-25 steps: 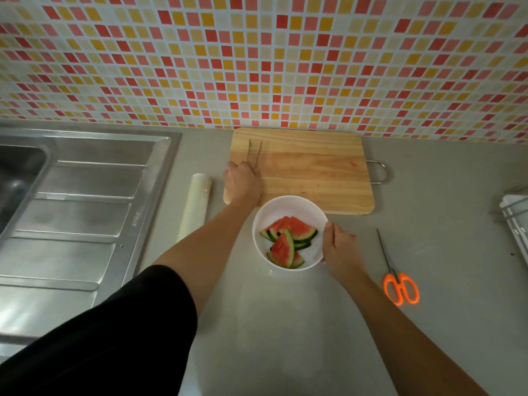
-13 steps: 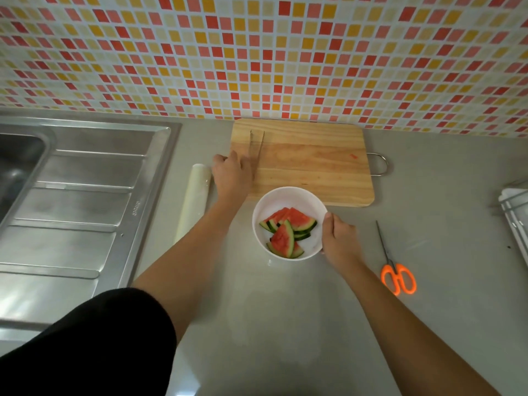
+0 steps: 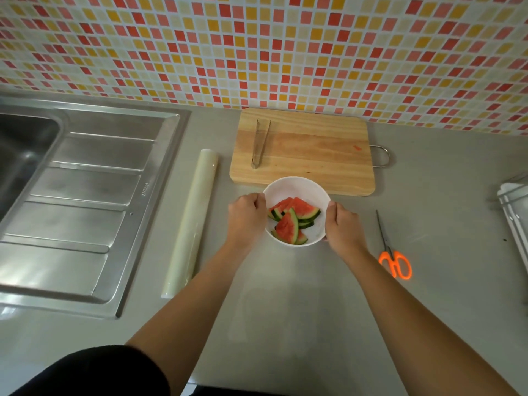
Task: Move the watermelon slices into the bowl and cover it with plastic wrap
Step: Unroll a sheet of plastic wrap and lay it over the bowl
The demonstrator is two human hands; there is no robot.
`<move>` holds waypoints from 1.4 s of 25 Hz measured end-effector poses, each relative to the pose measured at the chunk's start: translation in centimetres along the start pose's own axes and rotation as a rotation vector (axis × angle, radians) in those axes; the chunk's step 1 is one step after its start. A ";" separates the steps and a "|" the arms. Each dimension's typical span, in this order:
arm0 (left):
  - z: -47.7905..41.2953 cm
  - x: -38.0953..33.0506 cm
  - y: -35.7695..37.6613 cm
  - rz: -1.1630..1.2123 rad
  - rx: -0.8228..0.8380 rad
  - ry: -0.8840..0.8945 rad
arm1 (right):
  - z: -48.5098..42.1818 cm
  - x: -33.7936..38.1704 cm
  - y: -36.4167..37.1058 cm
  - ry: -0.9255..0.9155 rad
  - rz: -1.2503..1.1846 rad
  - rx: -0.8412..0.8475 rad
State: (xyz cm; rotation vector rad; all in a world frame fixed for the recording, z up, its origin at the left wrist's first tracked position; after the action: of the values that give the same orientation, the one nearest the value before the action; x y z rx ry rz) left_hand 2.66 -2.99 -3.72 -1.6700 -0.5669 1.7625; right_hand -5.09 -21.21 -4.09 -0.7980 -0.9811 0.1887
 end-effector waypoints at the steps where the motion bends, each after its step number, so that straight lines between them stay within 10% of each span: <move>1: 0.3 0.0 0.0 -0.006 0.001 -0.001 | 0.2 -0.2 -0.1 -0.001 0.007 0.002; 12: 1.4 0.8 -0.4 0.043 -0.046 -0.012 | 0.4 -2.0 -0.2 -0.028 -0.024 0.057; 17: 1.4 2.9 -6.2 -0.003 -0.266 -0.035 | 0.1 2.1 -2.2 -0.319 0.110 -0.247; 21: 2.0 6.8 -10.3 -0.022 -0.363 -0.054 | 0.1 10.2 1.9 -0.570 0.075 -0.168; 28: 1.9 11.8 -9.9 -0.091 -0.094 -0.189 | -3.1 17.1 14.0 -0.305 0.238 0.162; 35: 3.0 12.0 -8.8 -0.077 -0.043 -0.169 | -5.9 17.5 17.1 -0.073 0.205 0.110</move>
State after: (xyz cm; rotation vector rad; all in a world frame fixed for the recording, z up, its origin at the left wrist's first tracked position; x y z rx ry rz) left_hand 1.17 11.99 -5.86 -1.5156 -0.7390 1.8577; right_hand 12.97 -3.72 -5.82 -0.7946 -0.9489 0.4479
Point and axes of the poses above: each hand's wrist, its own z-axis away from the middle knuckle, its own y-axis out of the palm, x = y × z, the point moved 5 cm from there along -z, towards the middle knuckle, and after that the axes turned 2 degrees about y, right-handed, at the moved point
